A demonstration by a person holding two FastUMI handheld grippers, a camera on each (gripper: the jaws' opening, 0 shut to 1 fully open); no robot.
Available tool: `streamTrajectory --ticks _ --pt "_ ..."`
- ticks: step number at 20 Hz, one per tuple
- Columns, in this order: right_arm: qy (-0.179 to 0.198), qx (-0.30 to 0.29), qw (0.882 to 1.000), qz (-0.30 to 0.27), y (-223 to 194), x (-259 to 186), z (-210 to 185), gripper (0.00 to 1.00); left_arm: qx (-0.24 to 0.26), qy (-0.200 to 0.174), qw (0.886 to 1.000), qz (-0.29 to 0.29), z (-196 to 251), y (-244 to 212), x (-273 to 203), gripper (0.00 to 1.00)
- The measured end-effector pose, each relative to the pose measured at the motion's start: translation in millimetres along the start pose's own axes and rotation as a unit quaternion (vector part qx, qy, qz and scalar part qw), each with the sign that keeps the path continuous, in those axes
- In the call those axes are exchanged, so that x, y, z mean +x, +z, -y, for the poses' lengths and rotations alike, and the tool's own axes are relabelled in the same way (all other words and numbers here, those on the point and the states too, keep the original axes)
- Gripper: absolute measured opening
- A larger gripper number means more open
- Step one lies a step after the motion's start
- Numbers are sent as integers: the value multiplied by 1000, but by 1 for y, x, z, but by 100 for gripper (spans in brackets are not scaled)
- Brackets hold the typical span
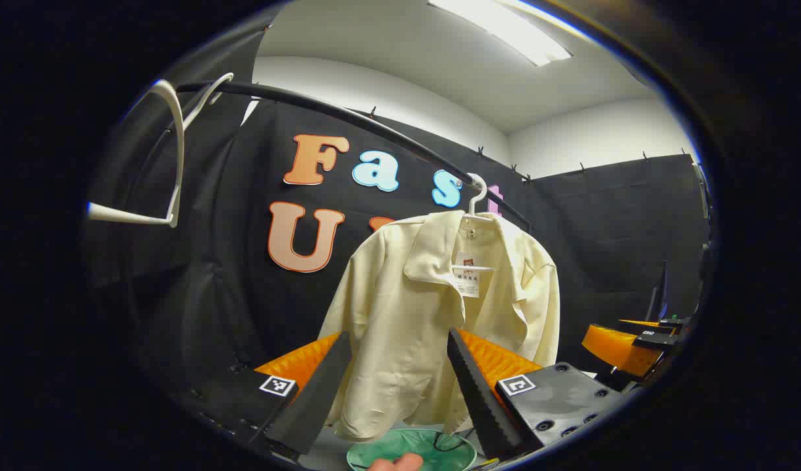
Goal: Grasp the clothes on the hanger with both hands and then place them into the laundry hamper below.
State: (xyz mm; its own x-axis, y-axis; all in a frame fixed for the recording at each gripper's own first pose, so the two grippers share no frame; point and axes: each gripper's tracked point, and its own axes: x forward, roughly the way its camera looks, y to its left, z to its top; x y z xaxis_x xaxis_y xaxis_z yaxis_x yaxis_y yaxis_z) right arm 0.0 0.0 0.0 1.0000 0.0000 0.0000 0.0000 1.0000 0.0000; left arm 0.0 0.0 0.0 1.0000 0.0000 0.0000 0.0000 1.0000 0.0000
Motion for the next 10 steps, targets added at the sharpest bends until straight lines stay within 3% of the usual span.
streamTrajectory --ticks 4,10 --pt "0 0 1000 1 0 2 1 94 0 5 1000 2 -5 0 2 93" --pt "0 0 1000 4 0 5 1 94 -6 9 1000 2 -8 -2 5 96"
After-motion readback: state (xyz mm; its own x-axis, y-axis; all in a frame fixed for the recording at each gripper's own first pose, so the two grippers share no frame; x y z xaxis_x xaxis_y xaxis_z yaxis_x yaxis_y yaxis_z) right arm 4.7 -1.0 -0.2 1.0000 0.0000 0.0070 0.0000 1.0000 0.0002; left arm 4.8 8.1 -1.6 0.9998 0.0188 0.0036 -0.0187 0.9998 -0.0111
